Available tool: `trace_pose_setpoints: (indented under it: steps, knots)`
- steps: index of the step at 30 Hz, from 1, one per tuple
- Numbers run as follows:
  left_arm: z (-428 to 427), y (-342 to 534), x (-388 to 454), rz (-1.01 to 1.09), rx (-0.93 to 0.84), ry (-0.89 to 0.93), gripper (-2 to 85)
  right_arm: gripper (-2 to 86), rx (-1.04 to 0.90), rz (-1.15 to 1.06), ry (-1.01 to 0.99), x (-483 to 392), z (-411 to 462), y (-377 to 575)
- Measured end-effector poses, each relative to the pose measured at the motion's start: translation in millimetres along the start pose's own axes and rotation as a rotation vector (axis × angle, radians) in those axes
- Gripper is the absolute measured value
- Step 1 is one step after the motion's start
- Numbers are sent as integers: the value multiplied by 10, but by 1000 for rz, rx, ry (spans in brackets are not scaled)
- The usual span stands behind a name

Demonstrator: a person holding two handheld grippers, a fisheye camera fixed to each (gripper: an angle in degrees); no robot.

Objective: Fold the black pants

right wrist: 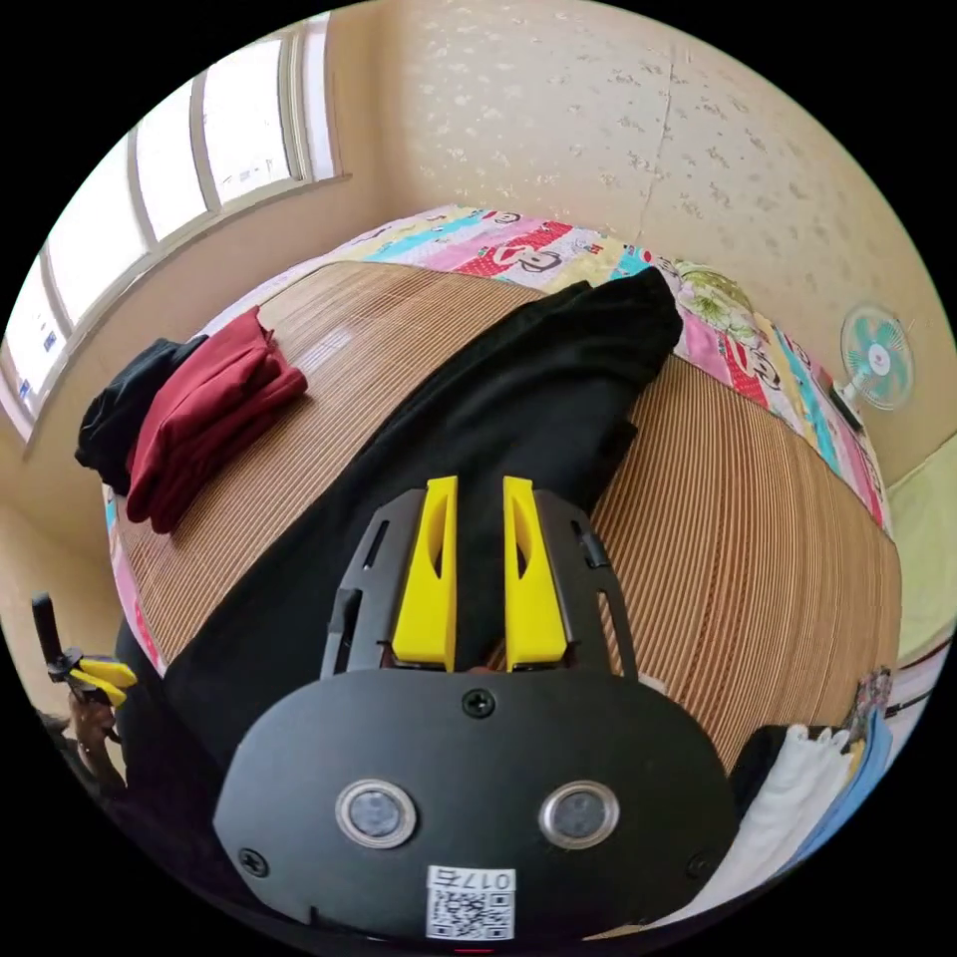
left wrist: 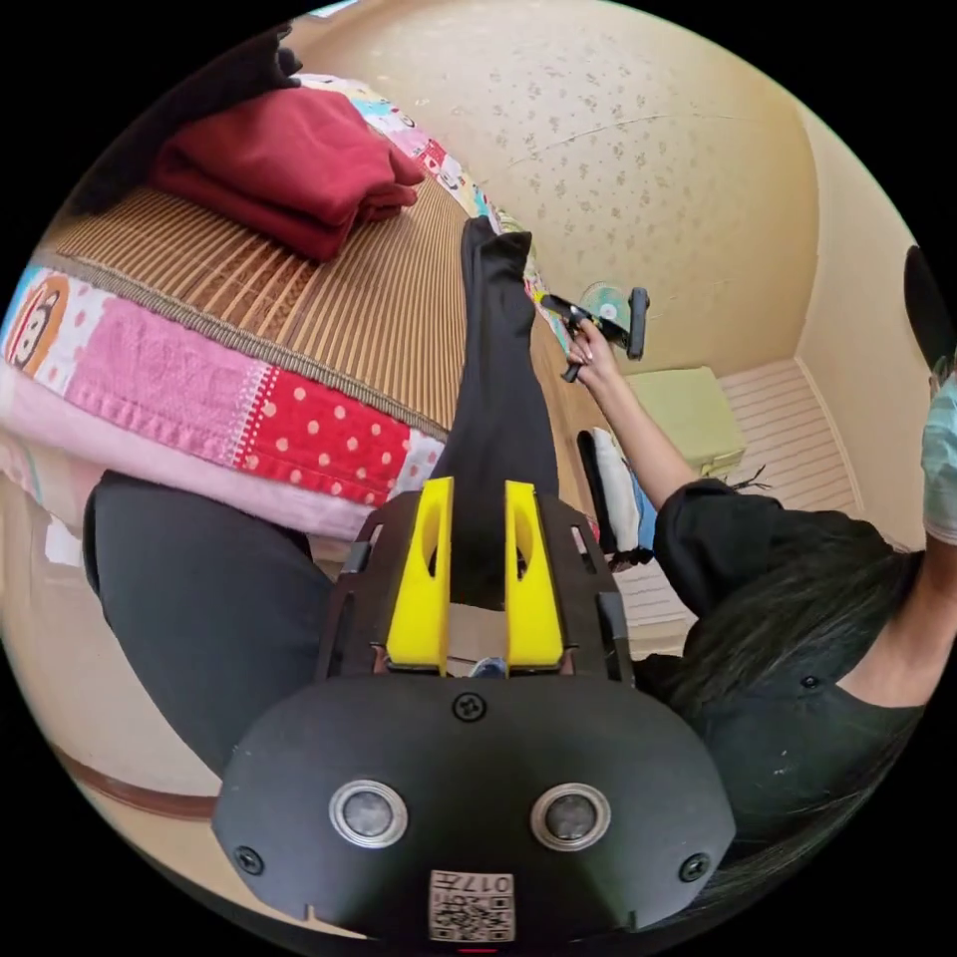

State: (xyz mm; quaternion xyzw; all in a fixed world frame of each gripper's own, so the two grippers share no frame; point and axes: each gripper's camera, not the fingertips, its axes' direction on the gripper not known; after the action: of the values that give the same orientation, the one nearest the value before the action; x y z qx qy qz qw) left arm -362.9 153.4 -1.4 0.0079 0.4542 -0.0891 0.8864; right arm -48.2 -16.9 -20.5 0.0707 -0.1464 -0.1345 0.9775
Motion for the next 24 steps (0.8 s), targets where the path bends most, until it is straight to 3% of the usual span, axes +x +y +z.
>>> trace_pose_setpoints:
  steps: [3, 7, 11, 13, 17, 24]
  knots:
    - [170, -244, 142, 89, -14, -92, 99, 93, -64, 140, -132, 86, -57, 792]
    - [667, -326, 271, 142, -222, -150, 71, 84, -98, 194, -316, -44, -93, 1450]
    - [626, -50, 445, 157, -168, -170, 37, 41, 28, 135, -266, -217, -558, 1826]
    - [486, 163, 609, 192, -125, -95, 13, 33, 71, 107, -245, -270, -772, 1947]
    - [612, 411, 598, 150, -176, -55, -2, 22, -22, 129, -153, -224, -693, 2205]
    - [768, 556, 711, 152, -239, -14, -6, 4, 63, 199, -354, -18, -878, 2395]
